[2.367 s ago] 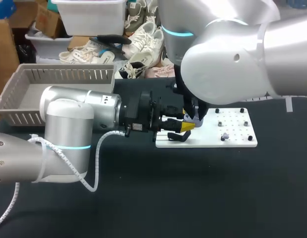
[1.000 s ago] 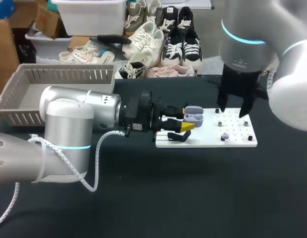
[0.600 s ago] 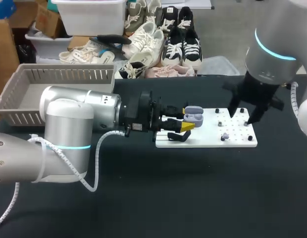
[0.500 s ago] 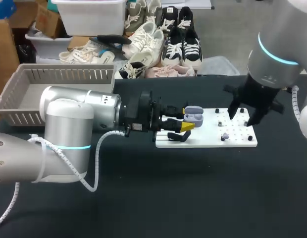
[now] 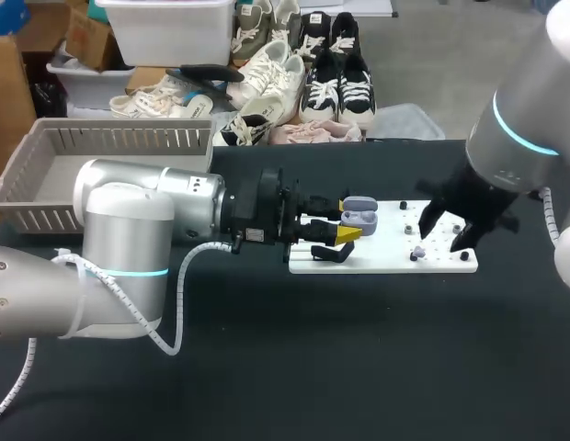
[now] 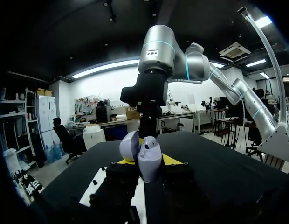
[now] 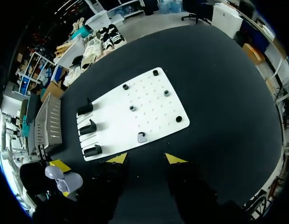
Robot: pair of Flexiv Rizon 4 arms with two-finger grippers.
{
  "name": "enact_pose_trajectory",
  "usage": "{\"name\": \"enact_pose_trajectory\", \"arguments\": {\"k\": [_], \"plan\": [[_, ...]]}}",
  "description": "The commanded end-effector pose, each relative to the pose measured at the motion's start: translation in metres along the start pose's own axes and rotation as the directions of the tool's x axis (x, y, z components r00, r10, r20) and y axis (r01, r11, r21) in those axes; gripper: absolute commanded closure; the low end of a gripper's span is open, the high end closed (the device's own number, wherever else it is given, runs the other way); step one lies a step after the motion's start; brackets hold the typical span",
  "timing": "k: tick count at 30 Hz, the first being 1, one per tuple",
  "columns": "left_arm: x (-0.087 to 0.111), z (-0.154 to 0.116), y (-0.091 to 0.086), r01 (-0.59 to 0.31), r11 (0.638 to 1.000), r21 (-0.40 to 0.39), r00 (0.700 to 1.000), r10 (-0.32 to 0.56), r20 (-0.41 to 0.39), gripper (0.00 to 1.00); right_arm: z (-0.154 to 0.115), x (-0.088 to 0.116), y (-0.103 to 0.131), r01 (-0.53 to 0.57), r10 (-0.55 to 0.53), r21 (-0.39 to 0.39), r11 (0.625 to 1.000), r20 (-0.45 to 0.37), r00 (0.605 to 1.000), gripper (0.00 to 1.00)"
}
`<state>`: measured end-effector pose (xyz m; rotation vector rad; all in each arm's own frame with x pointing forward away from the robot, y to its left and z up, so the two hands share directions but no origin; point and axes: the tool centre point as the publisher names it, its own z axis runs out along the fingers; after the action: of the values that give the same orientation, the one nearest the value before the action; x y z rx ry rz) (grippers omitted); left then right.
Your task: Pick up each earbud case from the left stands, insert the matching earbuds, close the lid, and place the case in the box.
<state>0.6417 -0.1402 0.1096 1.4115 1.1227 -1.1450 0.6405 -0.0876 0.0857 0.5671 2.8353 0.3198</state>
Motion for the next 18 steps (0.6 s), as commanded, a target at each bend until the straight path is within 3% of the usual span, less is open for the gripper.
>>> {"name": "enact_pose_trajectory", "arguments": {"k": [1, 18], "plan": [[0.000, 0.000, -0.001, -0.002, 1.000, -0.003, 1.000, 0.002, 0.002, 1.00, 0.012, -0.001, 0.005, 0.007, -0.007, 0.001, 1.000, -0.021, 1.000, 0.56], [0.000, 0.000, -0.001, -0.002, 1.000, -0.003, 1.000, 0.002, 0.002, 1.00, 0.036, -0.001, 0.009, 0.002, -0.003, -0.028, 1.000, -0.035, 0.999, 0.59]]}}
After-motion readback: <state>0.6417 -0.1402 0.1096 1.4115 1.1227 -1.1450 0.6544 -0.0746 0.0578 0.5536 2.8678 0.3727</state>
